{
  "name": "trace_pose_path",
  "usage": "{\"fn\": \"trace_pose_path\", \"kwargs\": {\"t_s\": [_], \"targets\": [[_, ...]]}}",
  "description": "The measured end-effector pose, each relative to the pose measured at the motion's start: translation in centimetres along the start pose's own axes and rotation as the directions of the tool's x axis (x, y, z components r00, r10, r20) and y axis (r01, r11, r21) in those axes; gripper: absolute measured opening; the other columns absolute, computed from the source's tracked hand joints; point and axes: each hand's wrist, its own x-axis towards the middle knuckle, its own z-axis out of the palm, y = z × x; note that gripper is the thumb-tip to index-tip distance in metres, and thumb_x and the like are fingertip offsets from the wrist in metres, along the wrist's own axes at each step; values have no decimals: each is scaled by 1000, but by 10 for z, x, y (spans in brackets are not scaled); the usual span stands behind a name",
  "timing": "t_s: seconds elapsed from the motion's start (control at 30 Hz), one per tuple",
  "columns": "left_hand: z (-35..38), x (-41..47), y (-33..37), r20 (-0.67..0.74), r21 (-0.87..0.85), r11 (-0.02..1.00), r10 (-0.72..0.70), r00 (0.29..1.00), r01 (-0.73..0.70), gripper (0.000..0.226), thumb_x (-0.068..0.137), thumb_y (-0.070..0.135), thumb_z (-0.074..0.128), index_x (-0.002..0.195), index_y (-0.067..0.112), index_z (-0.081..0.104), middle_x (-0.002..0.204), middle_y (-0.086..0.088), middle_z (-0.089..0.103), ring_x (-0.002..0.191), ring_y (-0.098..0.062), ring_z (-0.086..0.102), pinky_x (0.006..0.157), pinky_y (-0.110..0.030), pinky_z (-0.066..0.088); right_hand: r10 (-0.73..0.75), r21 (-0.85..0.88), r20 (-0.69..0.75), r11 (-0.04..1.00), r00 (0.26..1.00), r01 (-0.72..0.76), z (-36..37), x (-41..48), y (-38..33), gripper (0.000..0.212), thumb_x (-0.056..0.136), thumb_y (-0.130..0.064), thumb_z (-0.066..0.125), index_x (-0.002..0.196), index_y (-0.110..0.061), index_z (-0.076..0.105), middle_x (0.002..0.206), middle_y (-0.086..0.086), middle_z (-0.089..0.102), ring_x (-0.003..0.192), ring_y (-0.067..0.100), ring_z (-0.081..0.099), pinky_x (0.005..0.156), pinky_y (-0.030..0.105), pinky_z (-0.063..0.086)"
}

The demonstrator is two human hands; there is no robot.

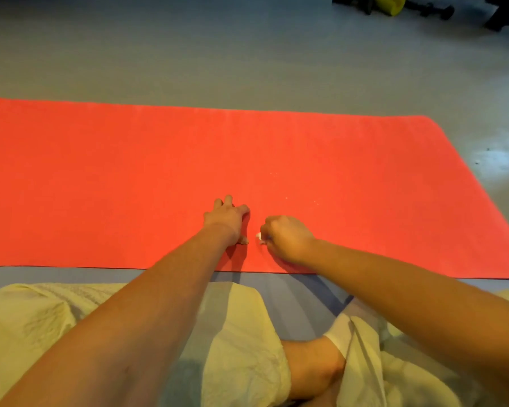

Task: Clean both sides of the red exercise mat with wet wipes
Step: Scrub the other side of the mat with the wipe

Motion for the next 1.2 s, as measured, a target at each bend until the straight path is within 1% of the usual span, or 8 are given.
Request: {"fn": "trace_pose_path", "kwargs": {"t_s": [0.13,0.3,0.47,0.57,0.8,0.93,1.07,1.2], "targets": [[-4,6,0,-45,-6,1000,6,999,-6,69,76,48,89,135,36,54,137,-7,39,133,-32,37,96,-51,50,104,-24,-50,994,993,-105,-3,27,3,17,89,-19,61,99,-15,74,100,9,65,93,37,65,66,36,42],[-6,29,1,-154,-105,991,66,986,-82,46,80,34,87,119,24,62,147,-6,43,138,-30,40,101,-48,48,-97,-15,11,995,995,97,11,-22,-6,15,91,-17,57,91,-14,71,93,8,62,85,35,63,59,36,43],[-20,56,-6,-78,-100,992,72,994,-80,106,57,47,99,145,21,47,161,-9,33,150,-31,31,119,-47,37,-114,-28,100,993,988,118,10,-29,-6,13,89,-15,58,94,-15,70,95,7,61,89,33,62,62,38,43],[-28,65,-8,19,-46,996,72,997,-71,133,59,54,97,164,23,22,171,-13,15,158,-32,17,126,-43,26,-20,-35,-5,999,1000,20,1,15,9,19,93,-23,57,102,-20,73,101,6,63,96,33,63,65,35,38],[-44,73,-2,48,62,997,42,998,-45,111,57,62,95,151,28,46,150,-6,42,140,-33,43,109,-44,47,214,-68,-131,972,968,-224,-9,112,55,17,86,-13,60,96,-16,74,97,7,65,90,35,66,64,37,48],[-52,77,1,-16,58,998,40,999,-39,98,63,58,93,146,29,51,140,-7,47,133,-33,46,104,-42,46,70,-144,-115,986,991,-87,-3,94,45,9,87,-14,61,92,-14,69,92,7,62,88,33,64,58,35,36],[-50,85,-1,-31,45,998,44,999,-42,112,53,57,97,146,25,44,142,-9,43,136,-34,41,108,-48,46,-60,-166,-40,985,997,53,12,58,38,12,75,-12,75,77,-16,64,78,3,56,75,29,62,49,32,33],[-51,93,-4,12,37,997,73,997,-74,144,50,56,99,164,24,18,165,-13,22,154,-35,21,122,-49,34,-25,-147,-98,989,995,10,5,77,47,4,85,-17,65,84,-16,69,84,4,59,83,31,63,54,33,32]]}}
